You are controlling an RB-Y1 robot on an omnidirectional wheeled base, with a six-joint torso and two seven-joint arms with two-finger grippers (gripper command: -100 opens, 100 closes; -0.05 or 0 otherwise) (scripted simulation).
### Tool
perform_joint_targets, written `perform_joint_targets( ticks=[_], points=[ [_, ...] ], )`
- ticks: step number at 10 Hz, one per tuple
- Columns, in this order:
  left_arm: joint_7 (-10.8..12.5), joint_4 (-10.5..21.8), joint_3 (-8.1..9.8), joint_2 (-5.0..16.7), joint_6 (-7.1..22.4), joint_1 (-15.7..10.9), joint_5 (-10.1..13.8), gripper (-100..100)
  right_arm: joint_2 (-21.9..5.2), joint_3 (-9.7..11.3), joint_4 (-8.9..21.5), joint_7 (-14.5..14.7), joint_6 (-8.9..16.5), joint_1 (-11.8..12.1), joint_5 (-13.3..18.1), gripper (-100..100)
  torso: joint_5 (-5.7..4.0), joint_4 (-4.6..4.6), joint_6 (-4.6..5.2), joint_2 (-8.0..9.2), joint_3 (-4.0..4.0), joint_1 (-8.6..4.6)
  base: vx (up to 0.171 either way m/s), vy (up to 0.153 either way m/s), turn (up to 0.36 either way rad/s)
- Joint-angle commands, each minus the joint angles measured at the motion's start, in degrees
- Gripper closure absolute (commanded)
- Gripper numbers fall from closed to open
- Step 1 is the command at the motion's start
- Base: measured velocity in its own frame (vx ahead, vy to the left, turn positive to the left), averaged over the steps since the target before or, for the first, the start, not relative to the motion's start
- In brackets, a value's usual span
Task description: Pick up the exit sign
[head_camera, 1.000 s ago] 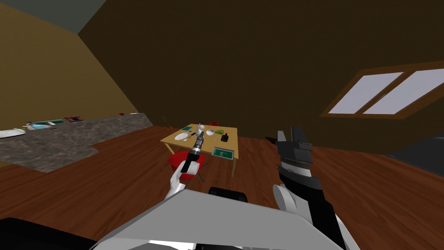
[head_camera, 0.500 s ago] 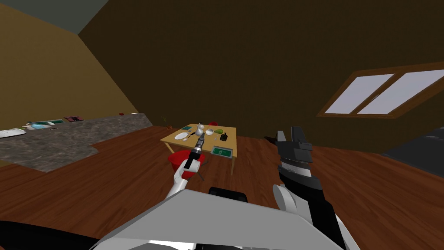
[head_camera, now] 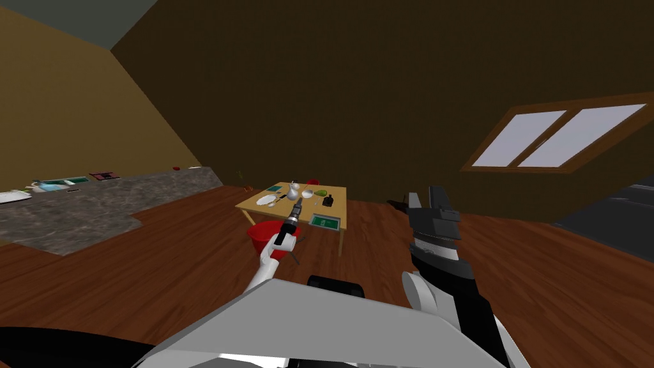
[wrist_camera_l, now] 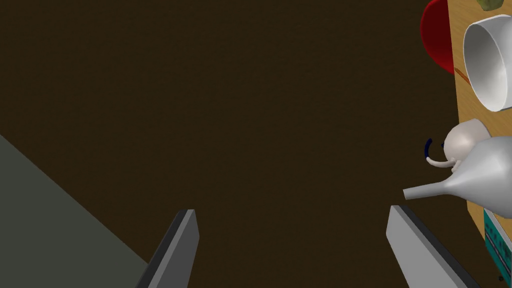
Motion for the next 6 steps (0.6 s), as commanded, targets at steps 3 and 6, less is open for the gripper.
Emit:
perform_joint_targets(
  ticks=[3, 6],
  points=[
    [-0.6, 5.8, 0.48, -0.5, 2.0, -2.6, 1.4, -100, 0.0, 0.0, 0.0, 0.0, 0.0, 0.0, 0.0, 0, 0.0, -0.01, 0.0, -0.04, -0.02, 0.02, -0.017, -0.03, -0.034],
    [-0.7, 10.4, 0.66, -0.7, 2.8, -3.6, 2.2, -100, 0.0, 0.0, 0.0, 0.0, 0.0, 0.0, 0.0, 0, 0.0, -0.02, 0.01, -0.08, -0.05, 0.0, -0.007, -0.027, -0.038]
  ],
)
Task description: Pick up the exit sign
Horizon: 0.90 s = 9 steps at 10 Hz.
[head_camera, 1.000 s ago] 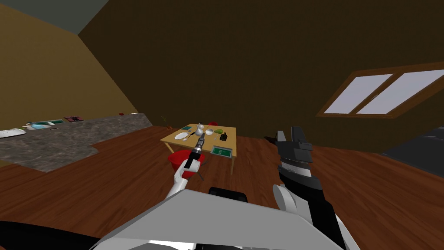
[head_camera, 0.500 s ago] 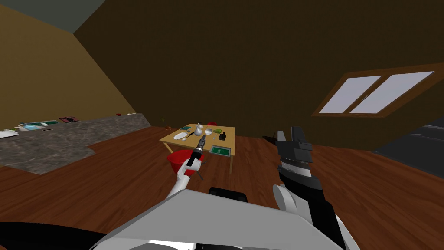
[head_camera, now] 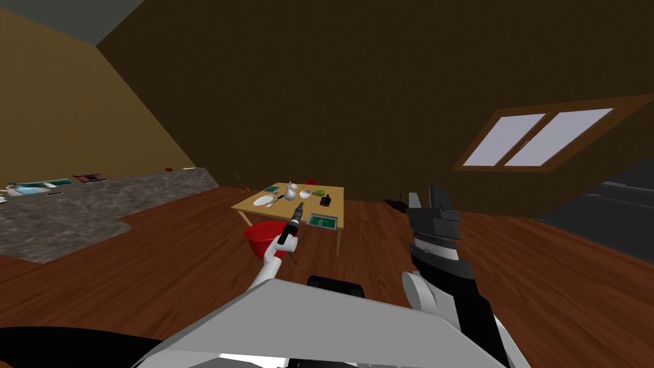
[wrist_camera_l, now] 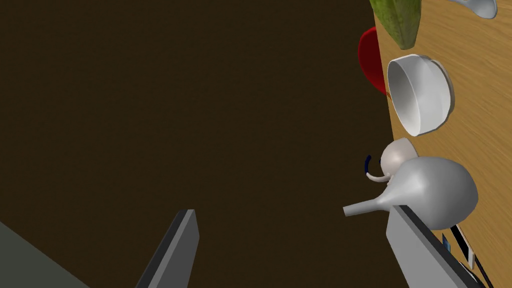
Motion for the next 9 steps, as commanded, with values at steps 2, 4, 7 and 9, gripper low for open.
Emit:
perform_joint_targets(
  ticks=[2, 4, 7, 9],
  points=[
    [-0.1, 3.7, 0.29, -0.3, 0.8, -1.7, 1.0, -100, 0.0, 0.0, 0.0, 0.0, 0.0, 0.0, 0.0, 0, 0.01, 0.0, 0.0, 0.0, 0.0, 0.05, -0.004, -0.012, -0.033],
    [-0.2, 7.0, 0.38, -0.5, 1.5, -2.5, 1.9, -100, 0.0, 0.0, 0.0, 0.0, 0.0, 0.0, 0.0, 0, 0.01, -0.01, 0.0, -0.02, -0.01, 0.03, 0.002, -0.02, -0.049],
    [-0.2, 10.9, 0.45, -0.7, 2.1, -3.3, 2.9, -100, 0.0, 0.0, 0.0, 0.0, 0.0, 0.0, 0.0, 0, 0.0, -0.01, 0.01, -0.06, -0.04, 0.0, 0.008, -0.023, -0.044],
    [-0.2, 13.8, 0.47, -1.0, 2.7, -3.9, 3.9, -100, 0.0, 0.0, 0.0, 0.0, 0.0, 0.0, 0.0, 0, 0.01, -0.01, 0.01, -0.06, -0.03, 0.01, 0.012, -0.015, -0.058]
  ],
)
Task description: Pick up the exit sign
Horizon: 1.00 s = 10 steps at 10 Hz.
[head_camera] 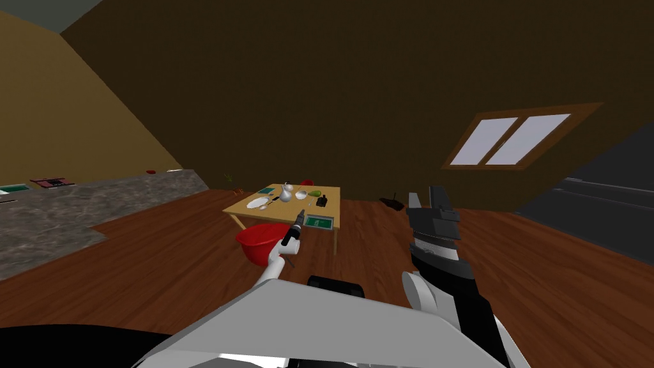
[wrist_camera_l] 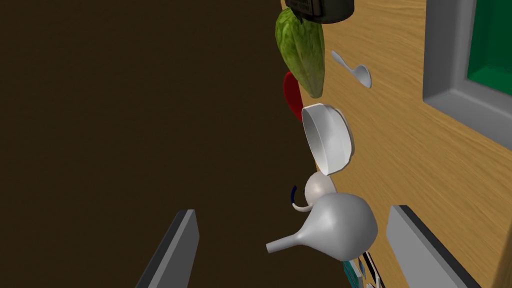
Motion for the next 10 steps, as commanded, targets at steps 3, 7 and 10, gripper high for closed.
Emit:
perform_joint_targets(
  ticks=[3, 7, 10],
  points=[
    [0.2, 5.2, -0.04, -0.5, 1.0, -1.3, 2.2, -100, 0.0, 0.0, 0.0, 0.0, 0.0, 0.0, 0.0, 0, 0.0, 0.0, 0.0, -0.02, -0.01, 0.0, 0.02, -0.015, -0.067],
    [0.4, 11.3, -0.14, -1.0, 1.8, -2.1, 4.3, -100, 0.0, 0.0, 0.0, 0.0, 0.0, 0.0, 0.0, 0, 0.0, -0.01, 0.0, -0.06, -0.04, 0.01, 0.028, -0.012, -0.061],
    [0.7, 17.3, -0.32, -1.6, 2.7, -3.0, 7.0, -100, 0.0, 0.0, 0.0, 0.0, 0.0, 0.0, 0.0, 0, -0.01, -0.01, -0.02, -0.08, -0.04, 0.0, 0.045, -0.015, -0.107]
  ],
)
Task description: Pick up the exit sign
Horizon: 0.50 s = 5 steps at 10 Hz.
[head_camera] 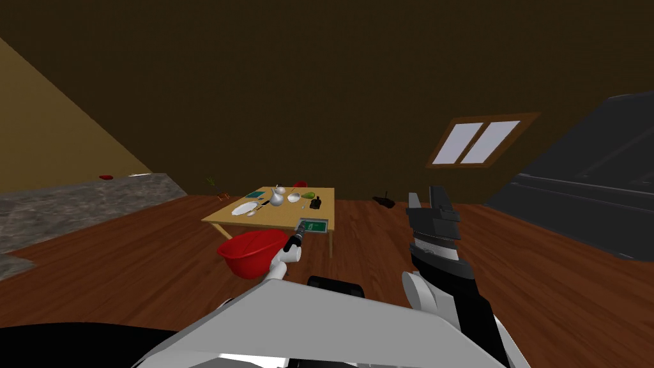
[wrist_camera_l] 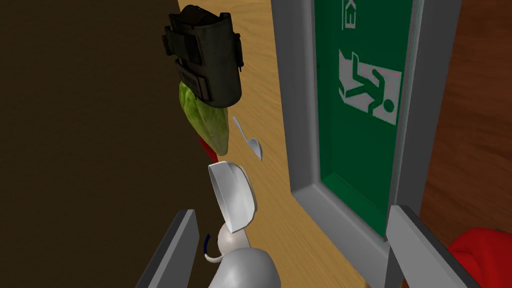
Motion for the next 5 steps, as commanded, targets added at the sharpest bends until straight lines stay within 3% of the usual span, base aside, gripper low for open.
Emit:
perform_joint_targets(
  ticks=[1, 5],
  points=[
    [-0.1, 2.8, 0.15, -0.5, 0.3, -0.7, 0.8, -100, 0.0, 0.0, 0.0, 0.0, 0.0, 0.0, 0.0, 0, 0.0, 0.0, 0.0, 0.0, 0.0, 0.0, 0.054, -0.015, -0.073],
    [0.2, 9.2, -0.01, -0.8, 1.2, -1.9, 3.6, -100, 0.0, 0.0, 0.0, 0.0, 0.0, 0.0, 0.0, 0, -0.01, 0.01, -0.02, 0.05, 0.02, 0.01, 0.04, -0.015, -0.078]
  ],
)
